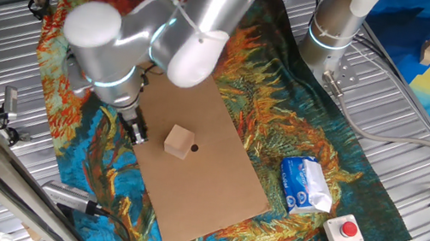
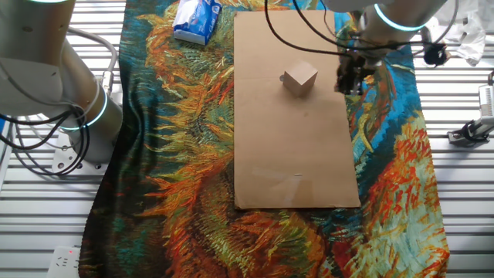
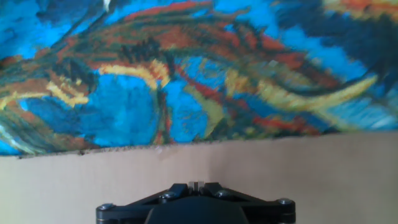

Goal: Use the gripper to push the small block from left to right

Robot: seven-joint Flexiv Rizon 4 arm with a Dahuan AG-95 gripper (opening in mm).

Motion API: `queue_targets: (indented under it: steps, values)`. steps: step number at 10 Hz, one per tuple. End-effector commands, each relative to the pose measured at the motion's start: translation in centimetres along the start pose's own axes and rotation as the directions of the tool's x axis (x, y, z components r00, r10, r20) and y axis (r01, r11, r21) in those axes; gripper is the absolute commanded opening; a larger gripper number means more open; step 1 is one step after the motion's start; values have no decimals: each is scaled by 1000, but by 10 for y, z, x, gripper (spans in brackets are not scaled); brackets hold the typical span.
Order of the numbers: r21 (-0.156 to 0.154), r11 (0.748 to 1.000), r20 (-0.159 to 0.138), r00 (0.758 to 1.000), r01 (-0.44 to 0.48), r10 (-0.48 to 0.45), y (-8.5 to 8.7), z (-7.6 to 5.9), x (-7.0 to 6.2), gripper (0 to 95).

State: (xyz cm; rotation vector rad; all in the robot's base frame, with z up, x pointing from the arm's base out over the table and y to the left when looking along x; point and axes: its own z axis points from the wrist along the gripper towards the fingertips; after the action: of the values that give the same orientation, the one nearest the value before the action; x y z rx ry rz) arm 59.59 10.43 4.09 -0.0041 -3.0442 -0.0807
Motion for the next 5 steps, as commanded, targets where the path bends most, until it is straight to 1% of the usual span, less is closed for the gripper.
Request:
queue_targets:
  steps: [1, 3, 4, 5]
  values:
    - [8, 1000, -6, 1000, -4, 4, 0, 0, -22, 0]
    - [4, 1000, -4, 1000, -17, 17, 4, 3, -37, 0]
    - [3, 1000, -4, 1000, -16, 16, 5, 3, -41, 0]
    - [2, 1000, -5, 1000, -12, 12, 5, 3, -42, 0]
